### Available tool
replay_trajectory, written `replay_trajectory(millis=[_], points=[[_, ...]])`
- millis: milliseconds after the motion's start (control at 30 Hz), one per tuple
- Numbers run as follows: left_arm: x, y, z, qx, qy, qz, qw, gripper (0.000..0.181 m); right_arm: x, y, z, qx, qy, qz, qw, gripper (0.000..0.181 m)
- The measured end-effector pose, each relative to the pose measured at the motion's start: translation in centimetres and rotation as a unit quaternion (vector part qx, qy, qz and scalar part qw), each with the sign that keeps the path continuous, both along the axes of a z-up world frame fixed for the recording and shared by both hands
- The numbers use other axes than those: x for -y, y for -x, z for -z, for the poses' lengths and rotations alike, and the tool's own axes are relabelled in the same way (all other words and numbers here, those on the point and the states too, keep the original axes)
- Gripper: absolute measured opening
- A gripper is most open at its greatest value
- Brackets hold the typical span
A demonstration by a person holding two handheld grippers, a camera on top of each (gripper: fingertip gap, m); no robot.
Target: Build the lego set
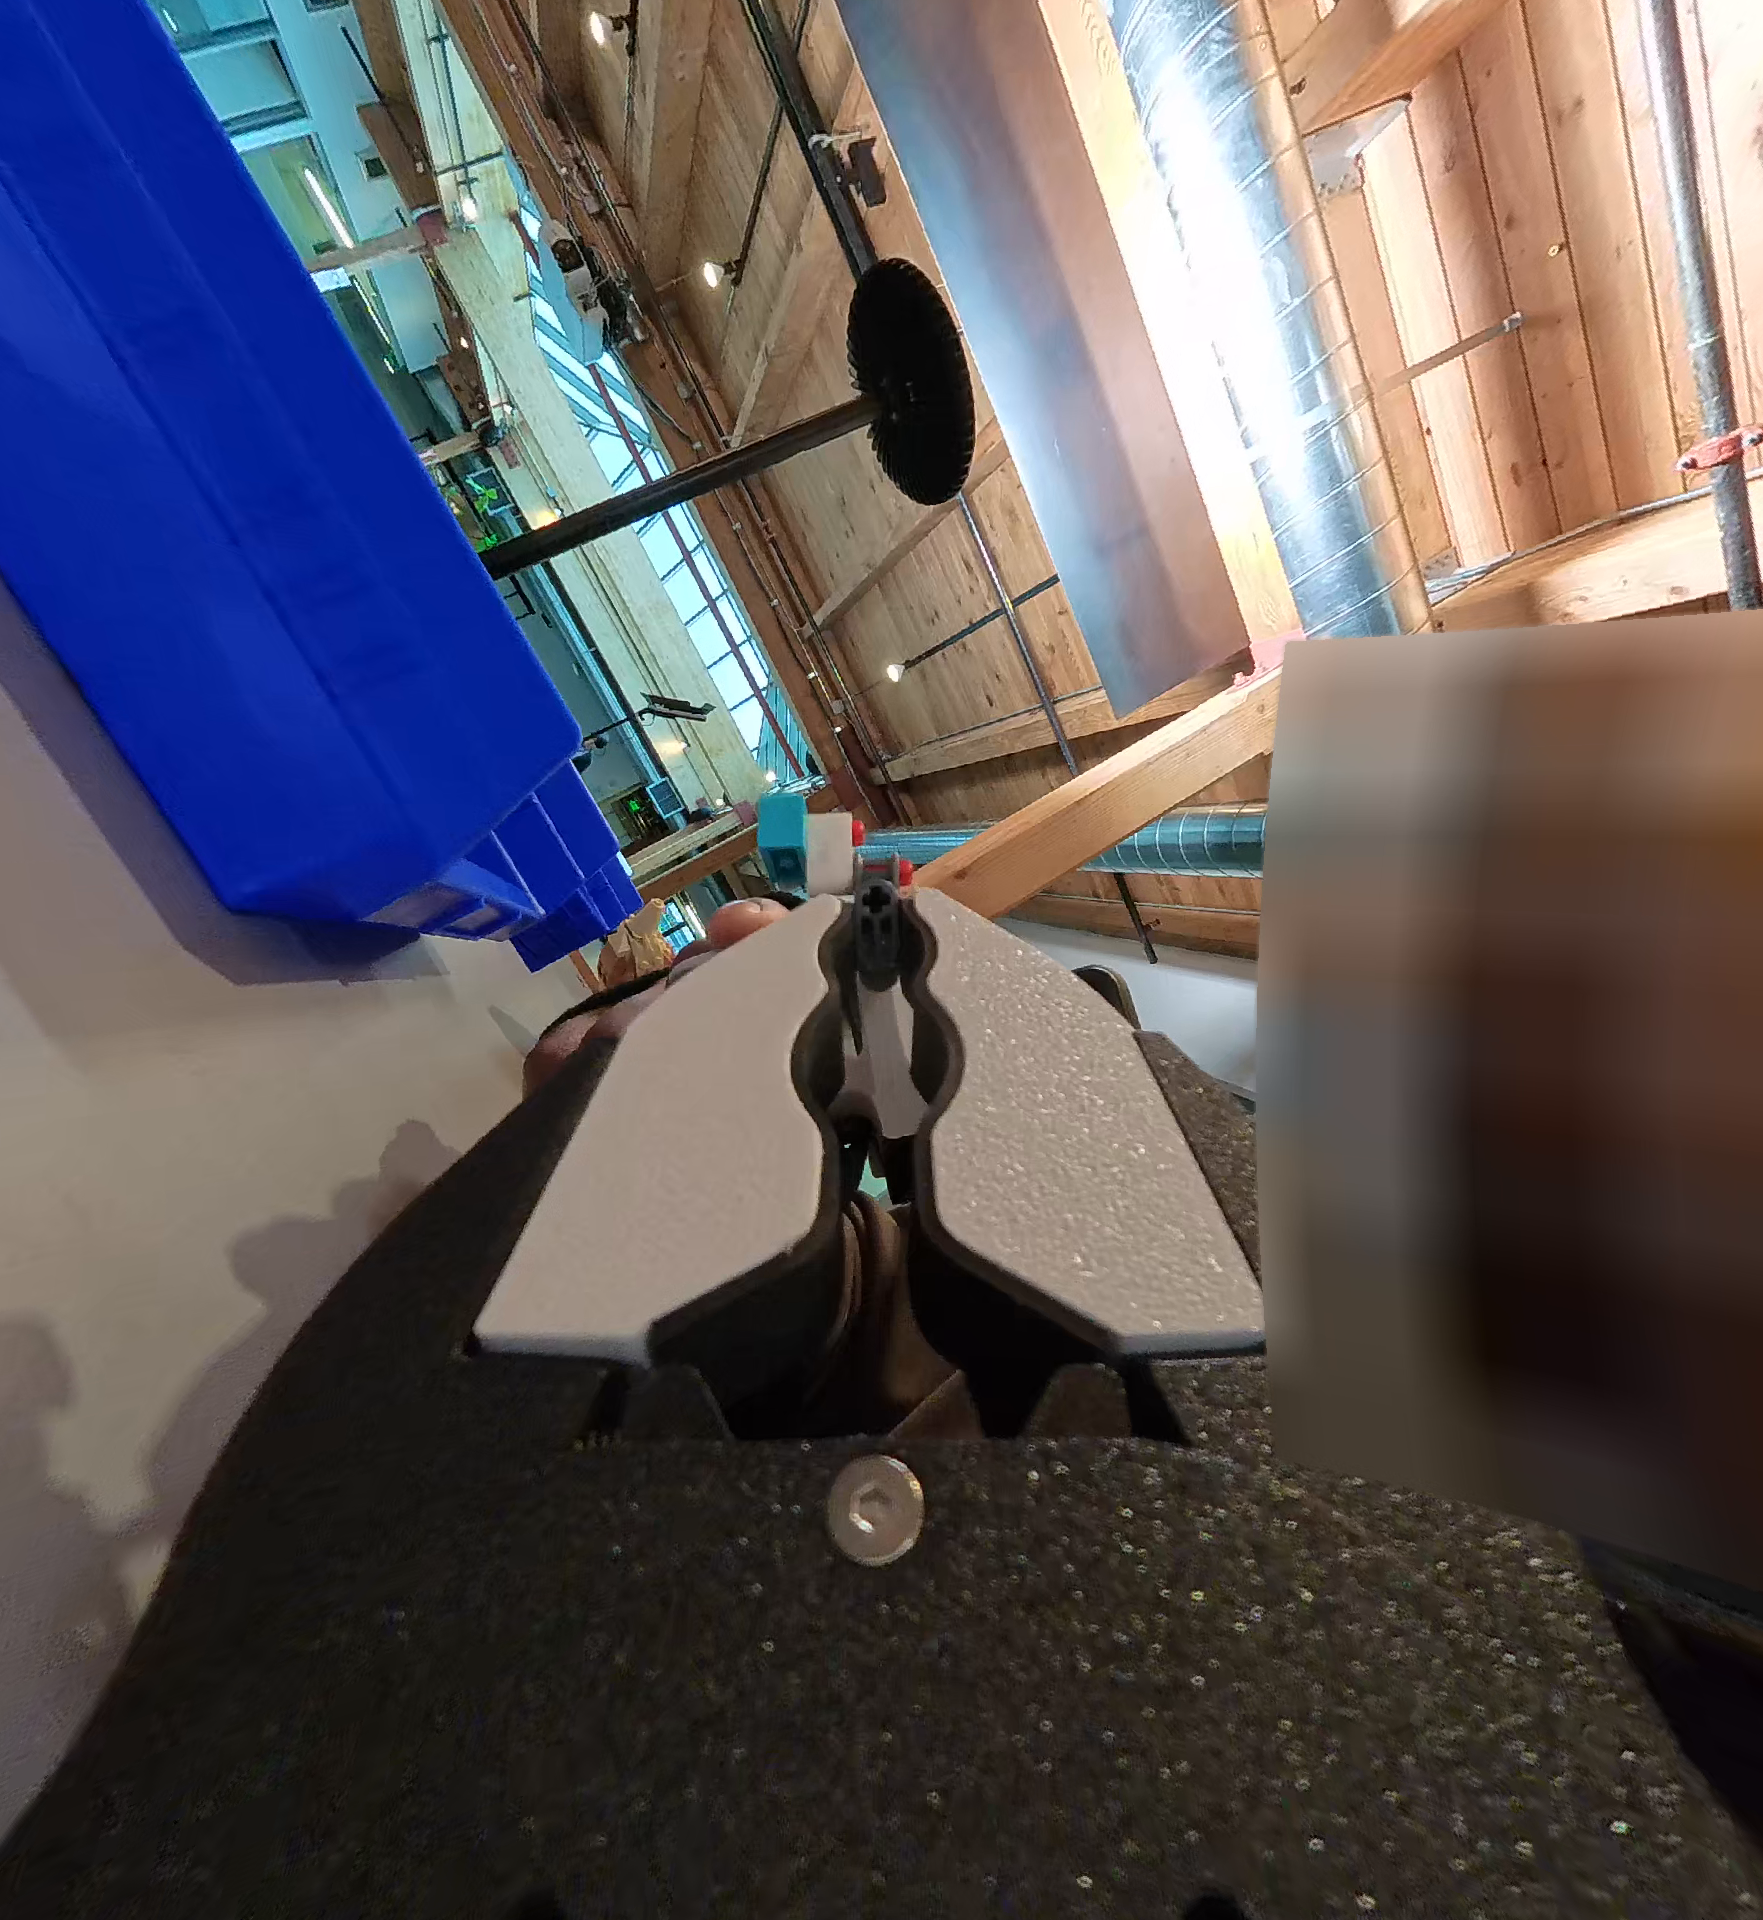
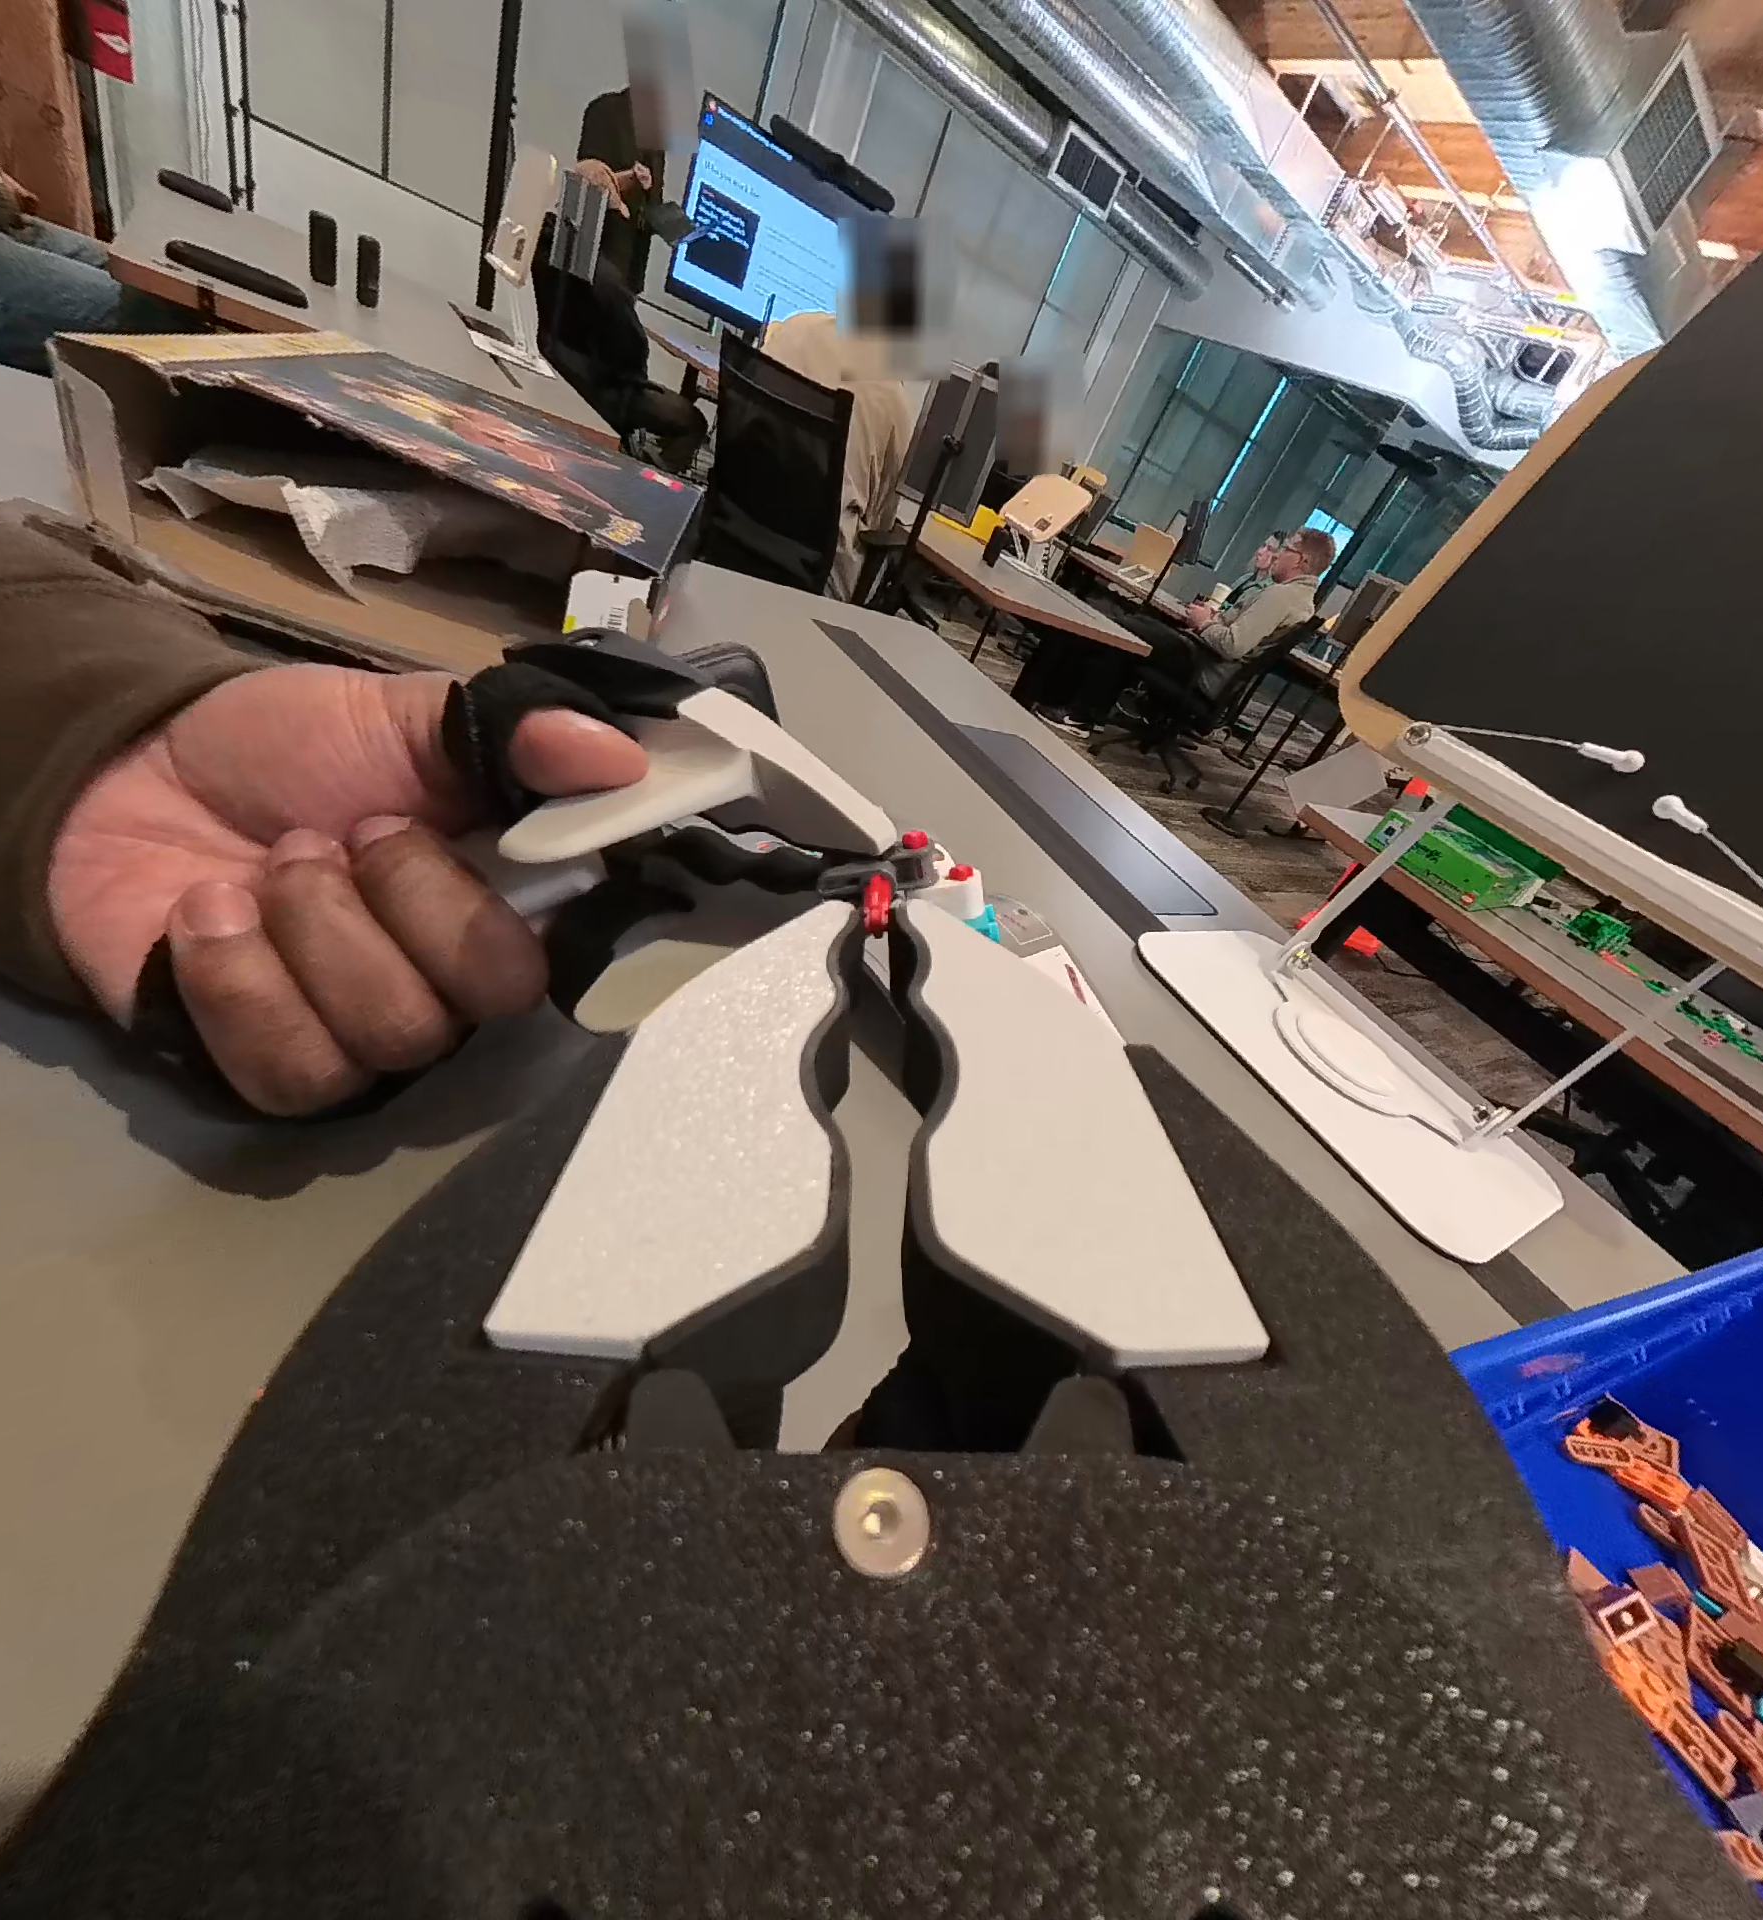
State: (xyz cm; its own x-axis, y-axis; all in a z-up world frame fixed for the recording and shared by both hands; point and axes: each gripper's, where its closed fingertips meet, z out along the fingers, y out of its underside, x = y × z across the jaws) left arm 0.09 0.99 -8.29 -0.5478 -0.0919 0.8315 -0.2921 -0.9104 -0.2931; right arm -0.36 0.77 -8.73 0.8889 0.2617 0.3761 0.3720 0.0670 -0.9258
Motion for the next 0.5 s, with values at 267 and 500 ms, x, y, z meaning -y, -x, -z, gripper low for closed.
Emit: replay_trajectory(millis=[267,500], points=[[0.15,-0.05,0.26,0.000,-0.020,-0.006,1.000,0.008,0.01,0.05,0.05,-0.028,0.010,-0.009,1.000,0.004],[0.28,-0.01,0.23,0.003,-0.020,-0.003,1.000,0.008,0.02,0.12,0.07,-0.043,0.014,-0.019,0.999,0.004]])
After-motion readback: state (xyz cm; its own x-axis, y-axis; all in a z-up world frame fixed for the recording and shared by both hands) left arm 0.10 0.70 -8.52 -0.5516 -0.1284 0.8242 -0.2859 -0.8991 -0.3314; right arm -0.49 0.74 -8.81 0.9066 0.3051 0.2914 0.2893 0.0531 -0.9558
